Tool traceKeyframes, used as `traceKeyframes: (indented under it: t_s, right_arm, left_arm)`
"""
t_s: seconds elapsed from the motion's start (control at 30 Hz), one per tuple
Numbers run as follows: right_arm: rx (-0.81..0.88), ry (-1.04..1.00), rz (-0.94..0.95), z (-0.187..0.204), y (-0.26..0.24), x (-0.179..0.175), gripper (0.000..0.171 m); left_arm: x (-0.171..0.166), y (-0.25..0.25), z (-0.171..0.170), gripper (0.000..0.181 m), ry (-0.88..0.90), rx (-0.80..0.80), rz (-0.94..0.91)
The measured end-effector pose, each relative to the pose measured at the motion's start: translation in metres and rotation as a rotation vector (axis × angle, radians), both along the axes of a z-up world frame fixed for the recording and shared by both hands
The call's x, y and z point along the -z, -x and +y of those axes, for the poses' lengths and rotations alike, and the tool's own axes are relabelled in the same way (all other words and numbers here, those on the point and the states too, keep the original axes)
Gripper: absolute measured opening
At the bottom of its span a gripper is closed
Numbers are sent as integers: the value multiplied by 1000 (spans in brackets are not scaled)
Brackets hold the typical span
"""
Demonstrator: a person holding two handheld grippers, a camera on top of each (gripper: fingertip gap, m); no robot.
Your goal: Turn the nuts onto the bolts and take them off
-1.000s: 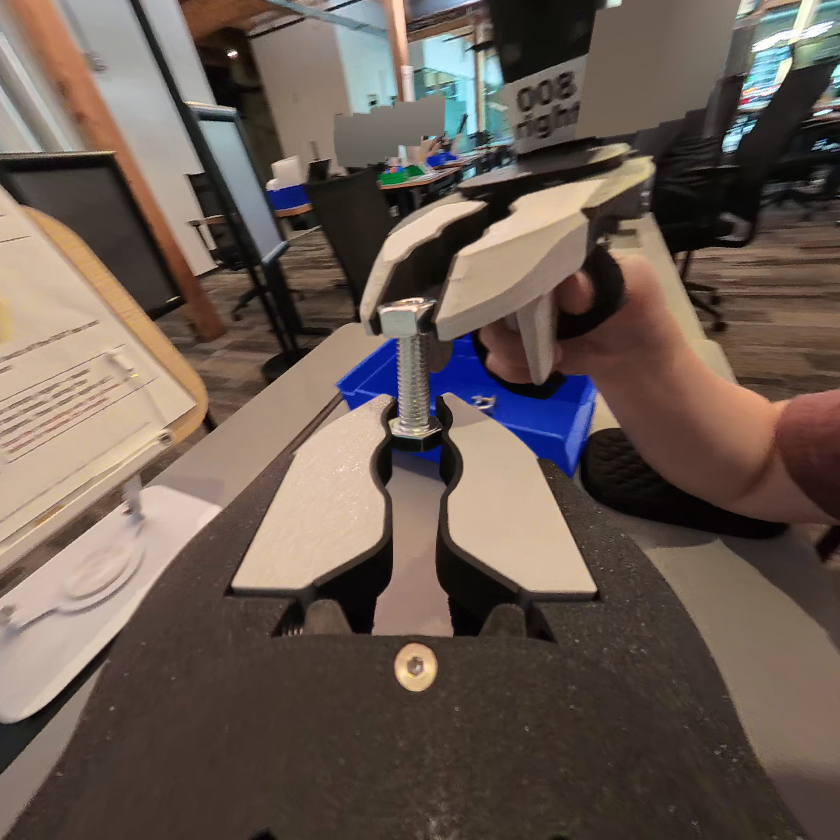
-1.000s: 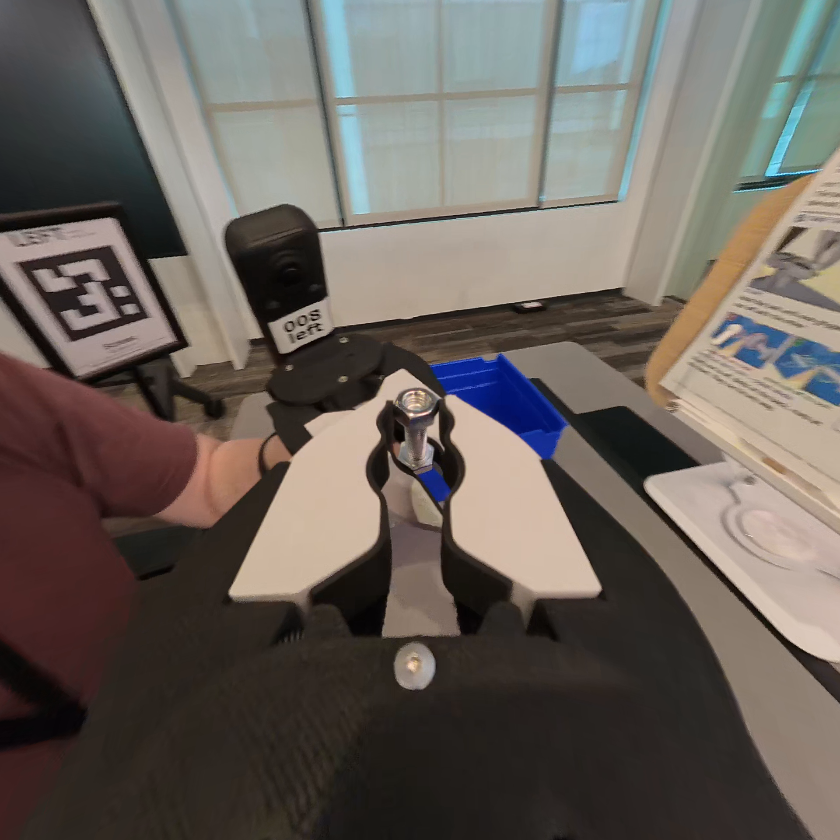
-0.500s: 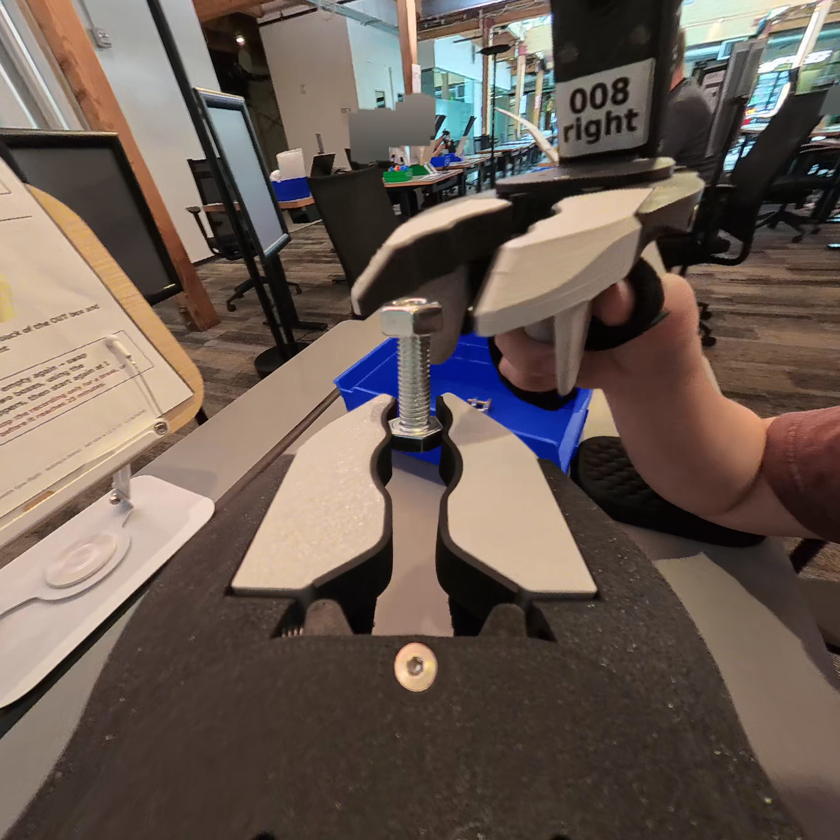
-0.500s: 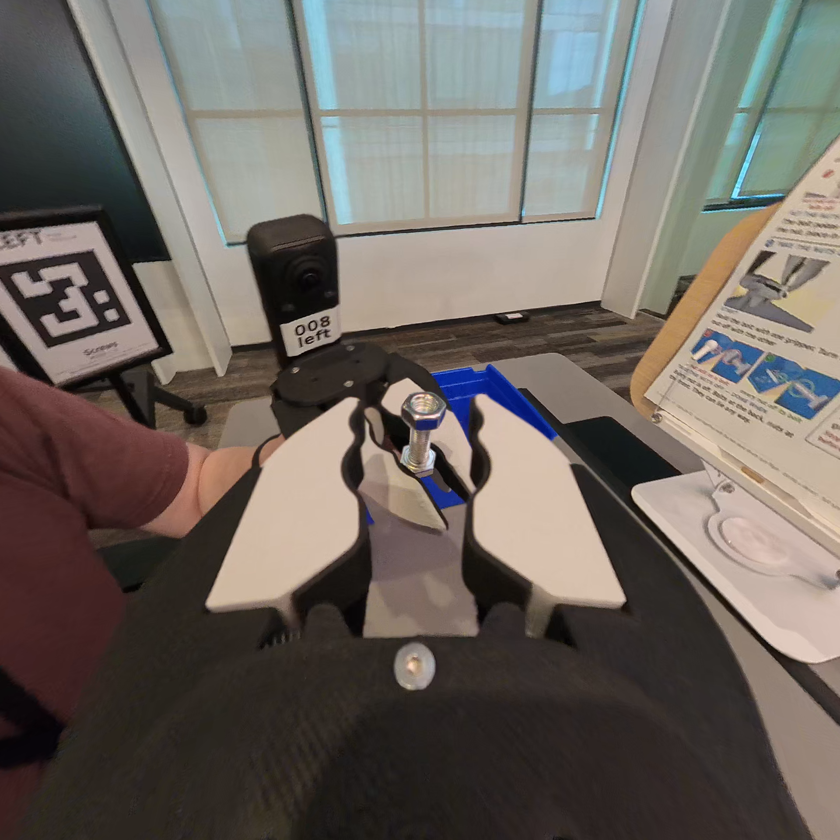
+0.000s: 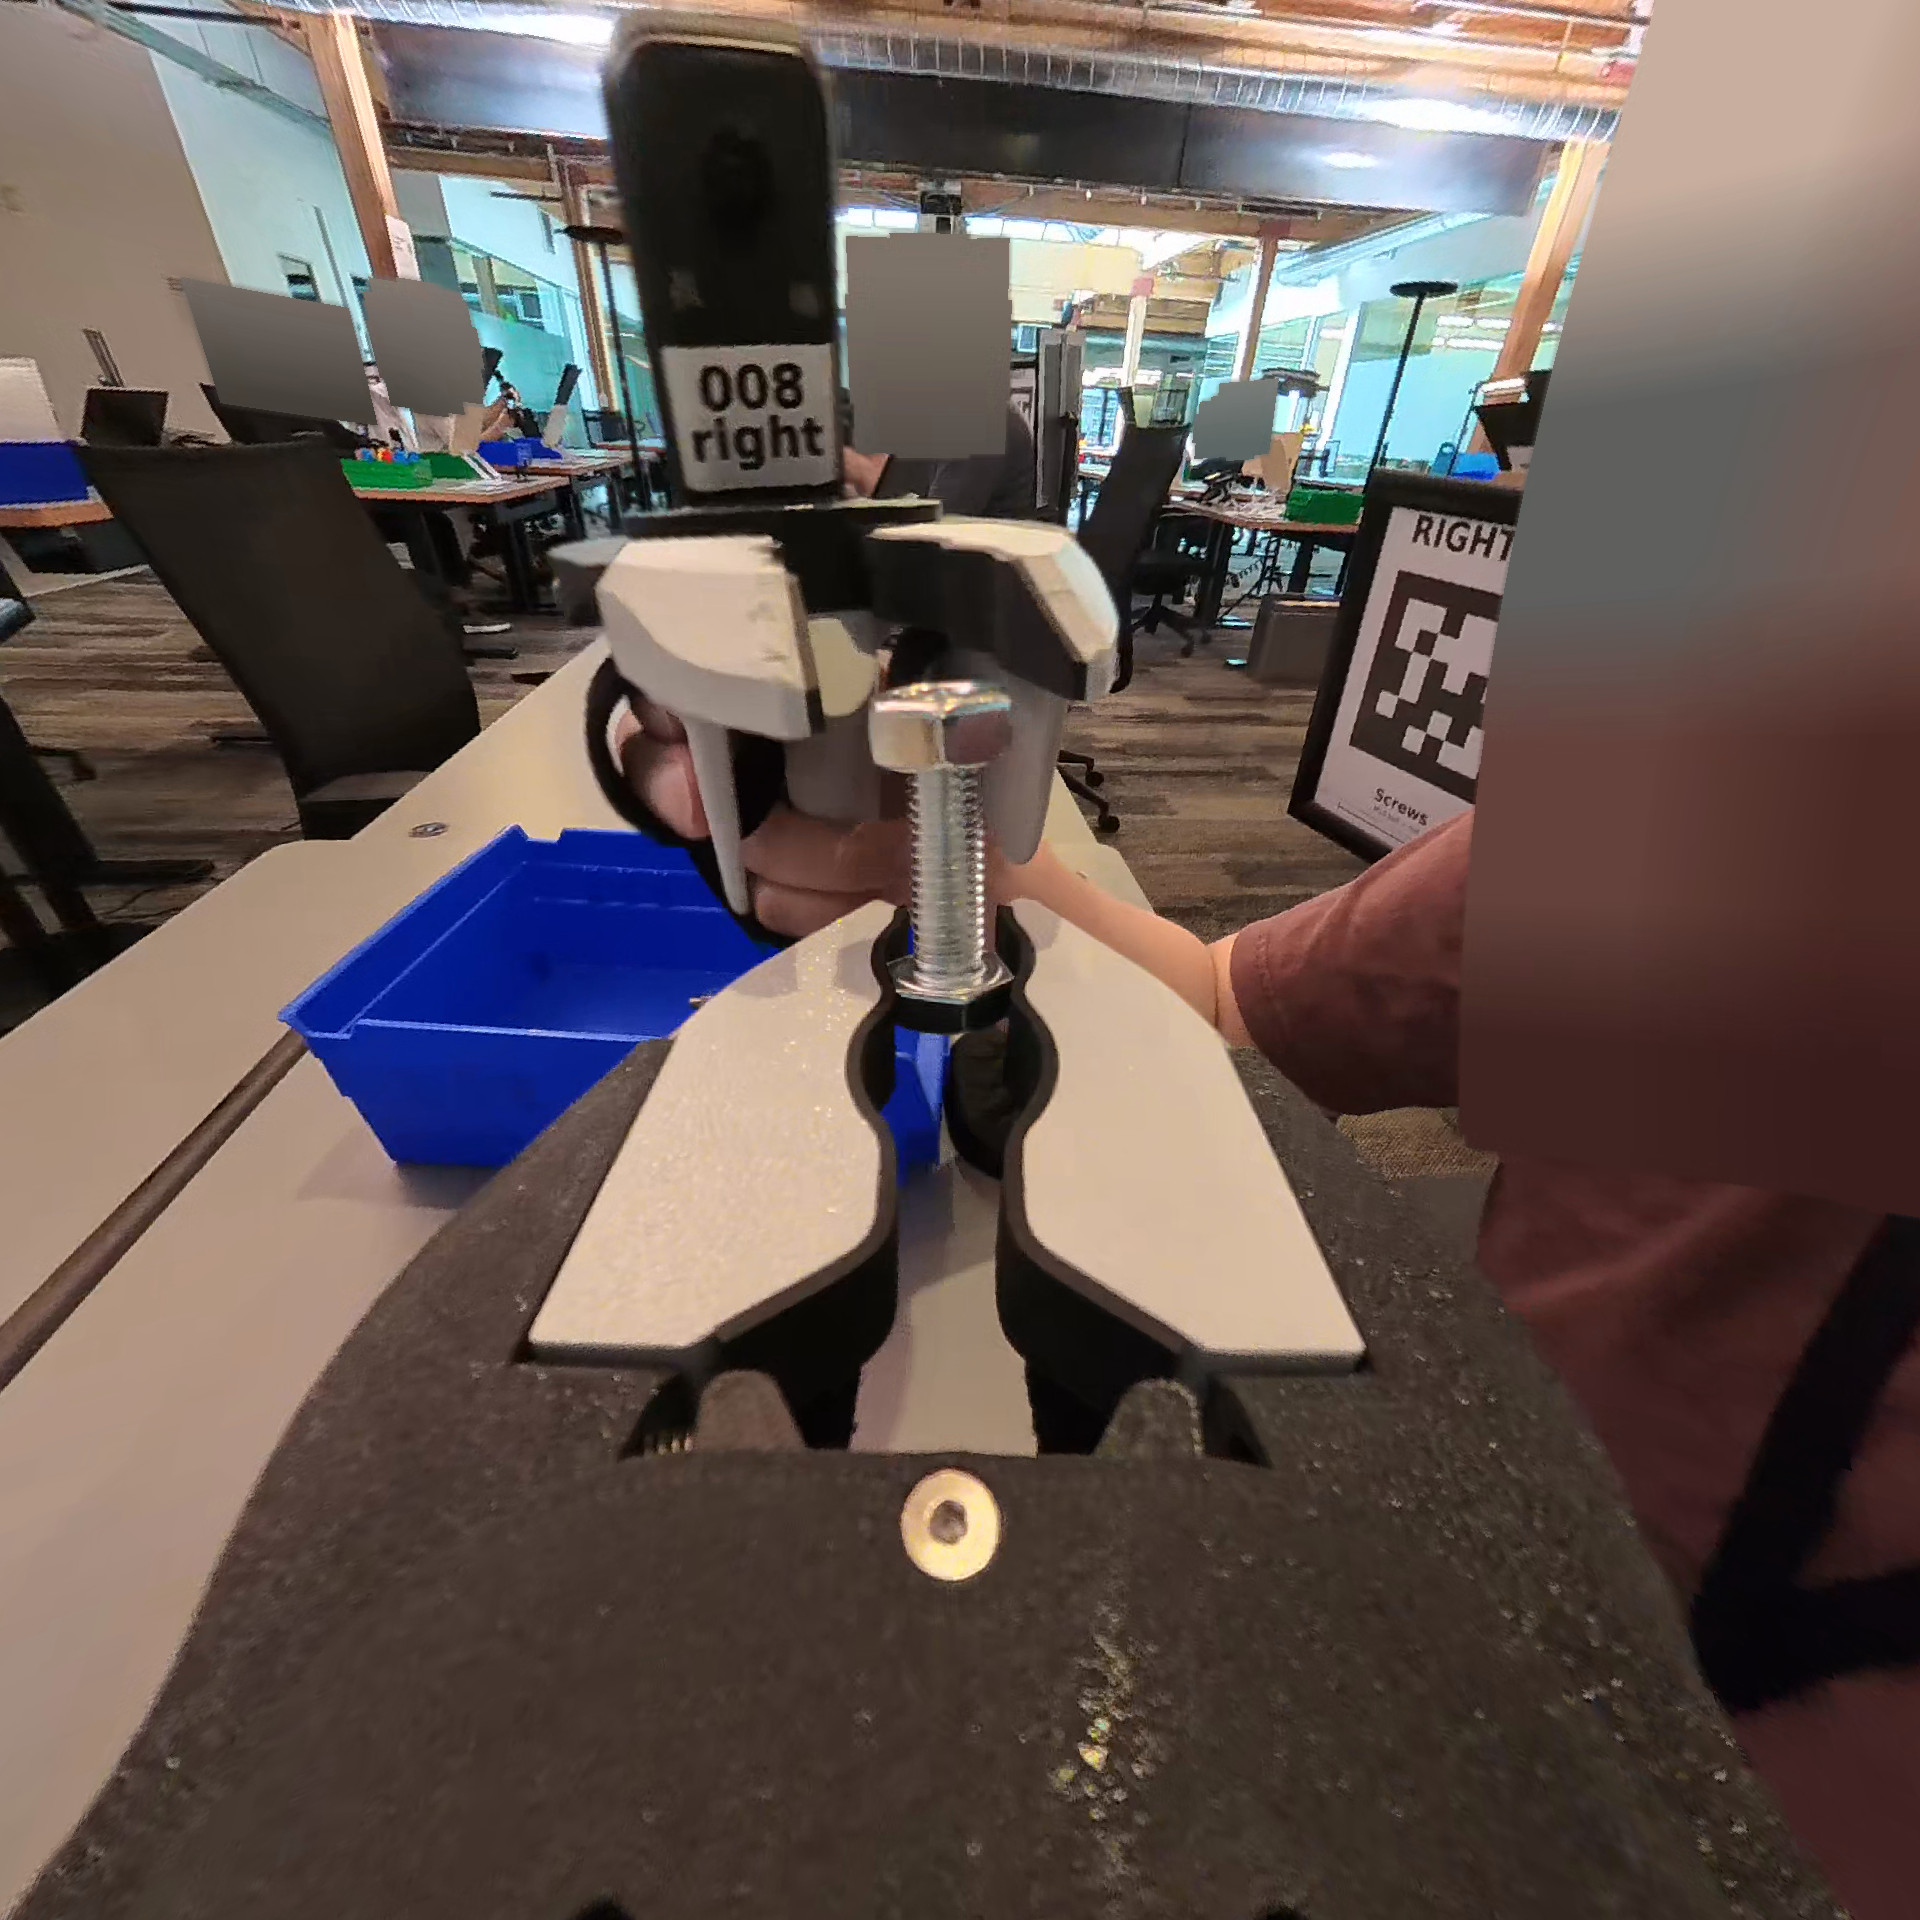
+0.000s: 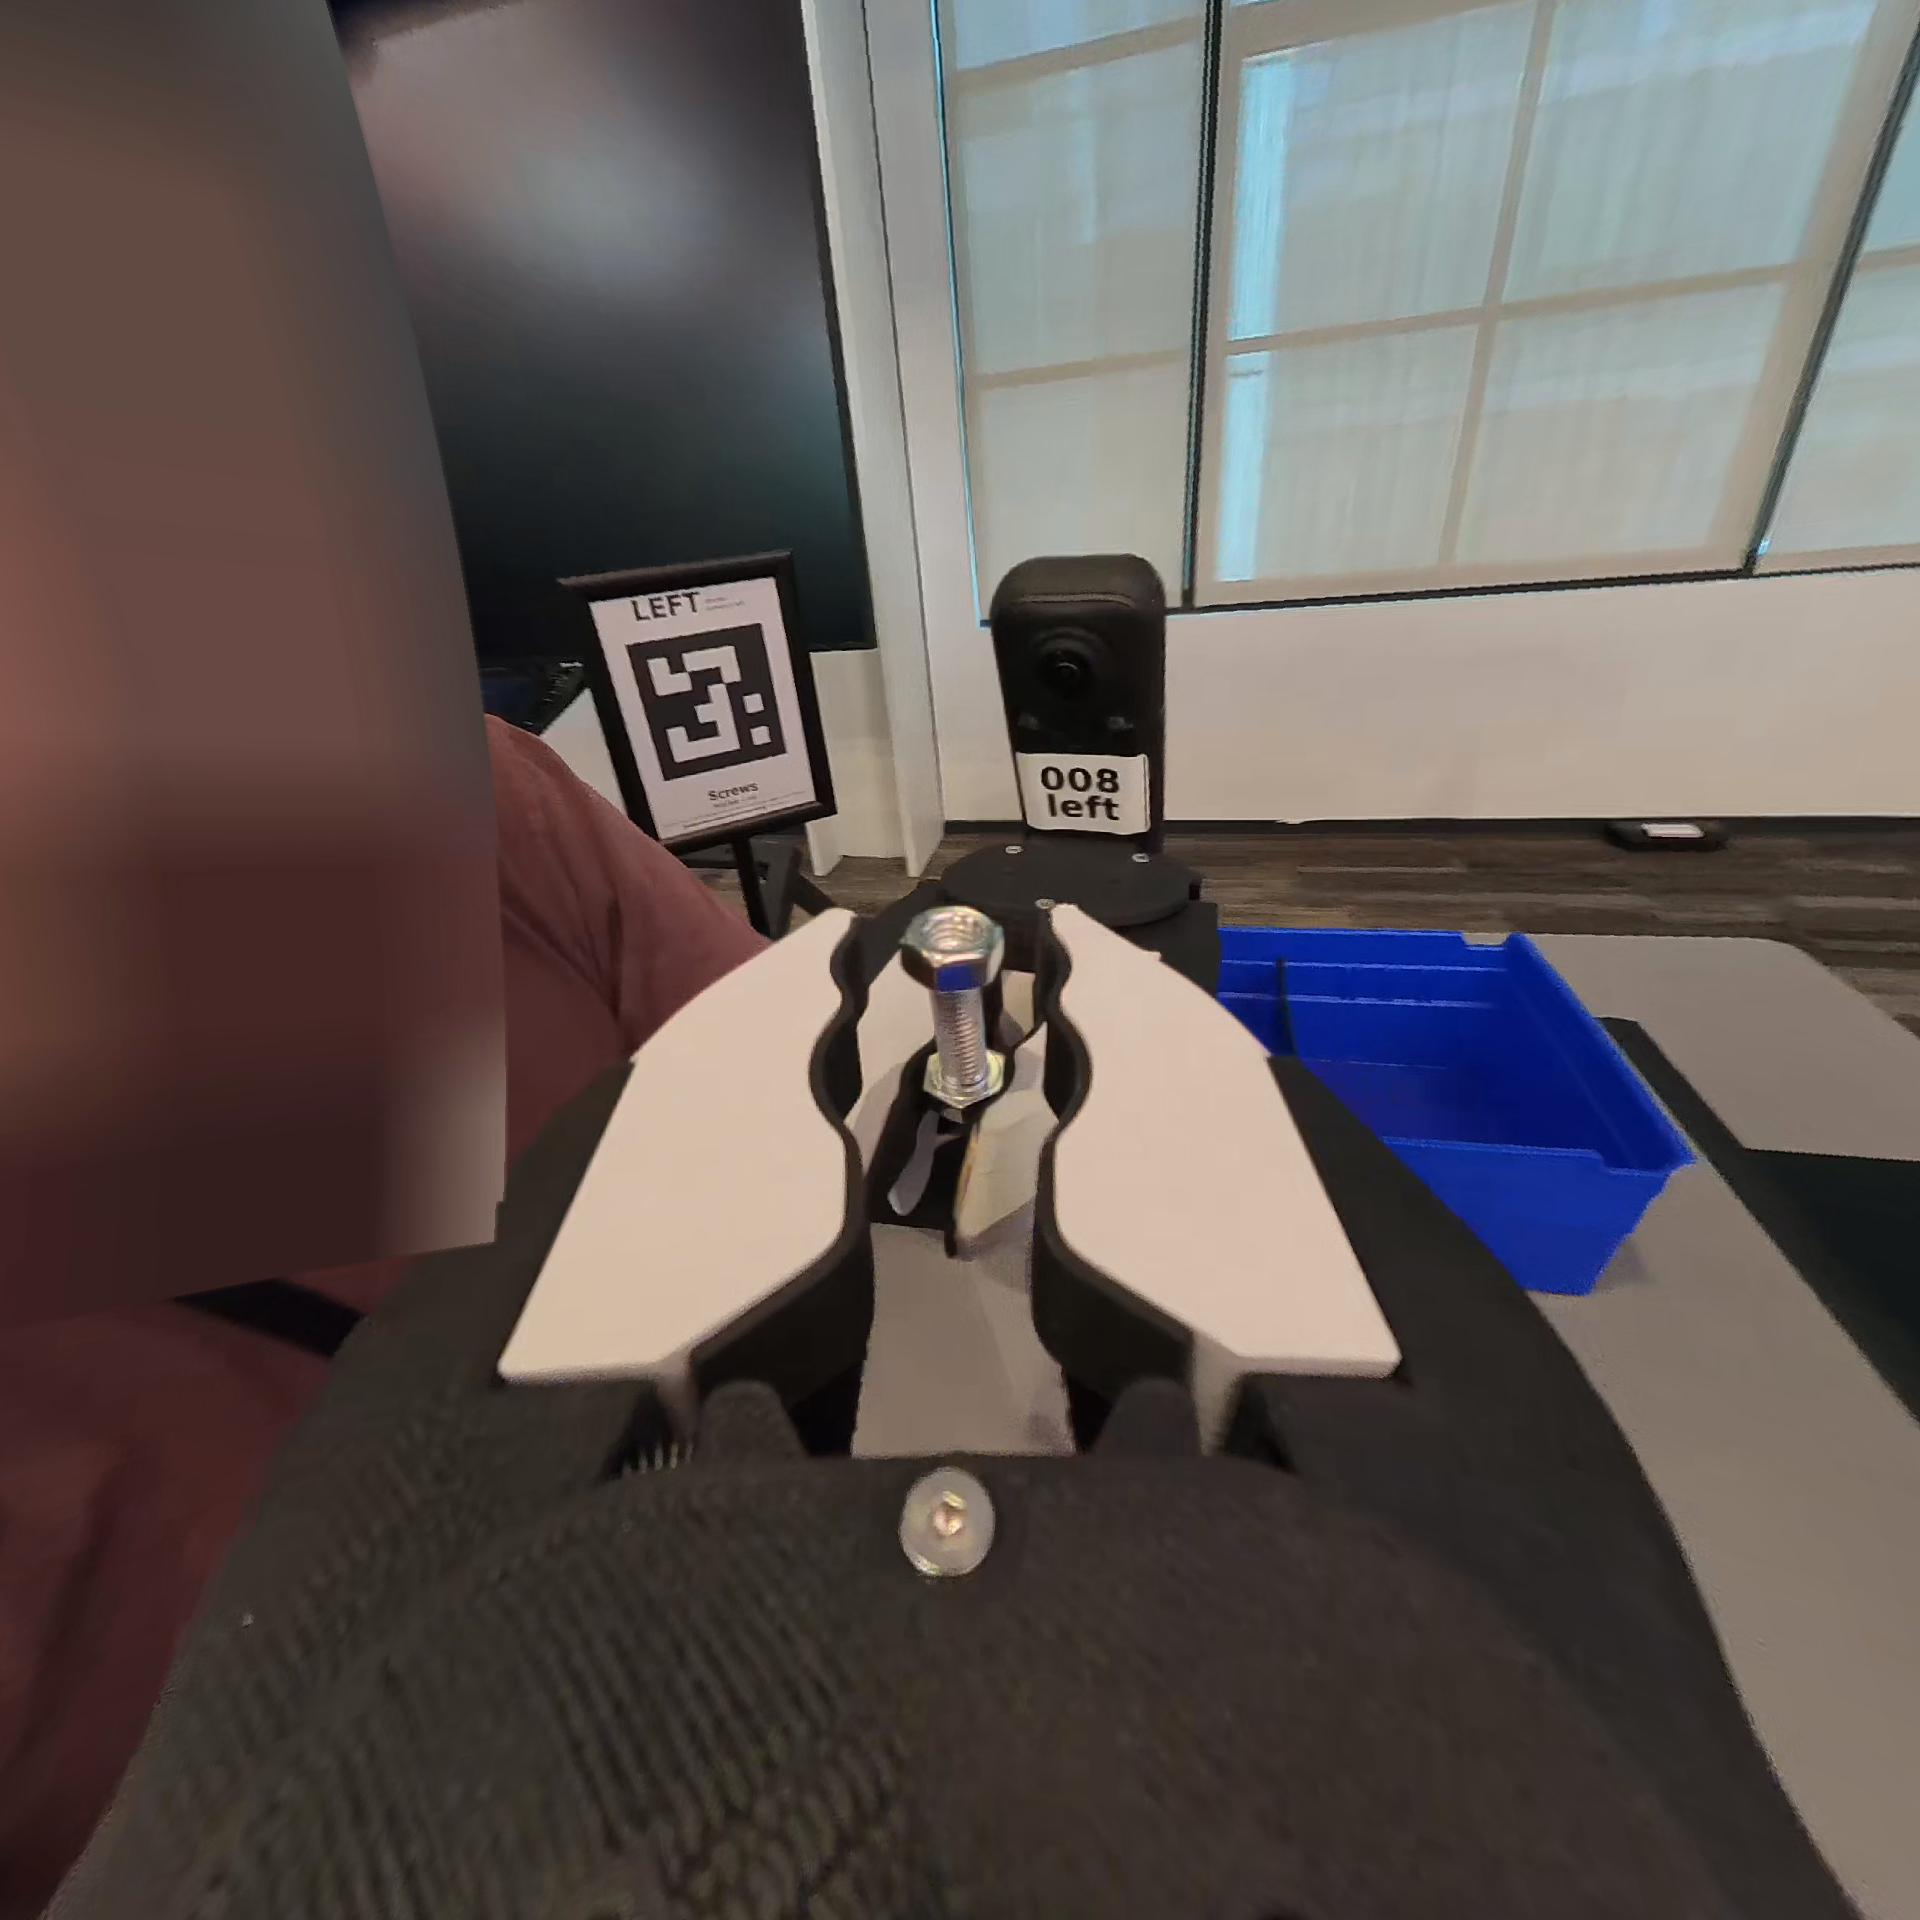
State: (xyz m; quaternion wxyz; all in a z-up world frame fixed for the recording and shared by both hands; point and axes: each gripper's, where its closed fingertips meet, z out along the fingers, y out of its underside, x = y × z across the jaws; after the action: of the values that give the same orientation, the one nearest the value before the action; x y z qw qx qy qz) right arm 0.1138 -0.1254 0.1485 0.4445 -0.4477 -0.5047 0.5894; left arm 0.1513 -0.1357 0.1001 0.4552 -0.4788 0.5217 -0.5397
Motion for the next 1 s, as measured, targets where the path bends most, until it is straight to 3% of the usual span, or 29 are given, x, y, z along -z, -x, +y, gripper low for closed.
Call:
traceKeyframes:
  t_s: [0.13, 0.33, 0.53, 0.7, 0.8, 0.87, 1.0]
  right_arm:
    - [-32, 32, -1, 0, 1, 2, 20]
    - [63, -9, -22, 7, 3, 2, 20]
    - [376, 68, -31, 40, 11, 4, 20]
    - [528, 155, 26, 53, 16, 6, 20]
    - [506, 135, 27, 51, 16, 4, 21]
    - [445, 92, 35, 44, 11, -5, 36]
    - [197, -29, 83, 14, -7, -21, 35]
  left_arm:
    - [1, -2, -1, 15, -7, -1, 3]
    - [0, 1, 9, 15, -37, -76, 11]
    - [2, 13, 52, 15, -147, -432, 78]
    - [5, 23, 71, 15, -166, -588, 115]
    - [5, 23, 70, 15, -156, -572, 113]
    - [2, 22, 65, 15, -153, -532, 101]
    - [-6, 13, 29, 15, -99, -256, 43]
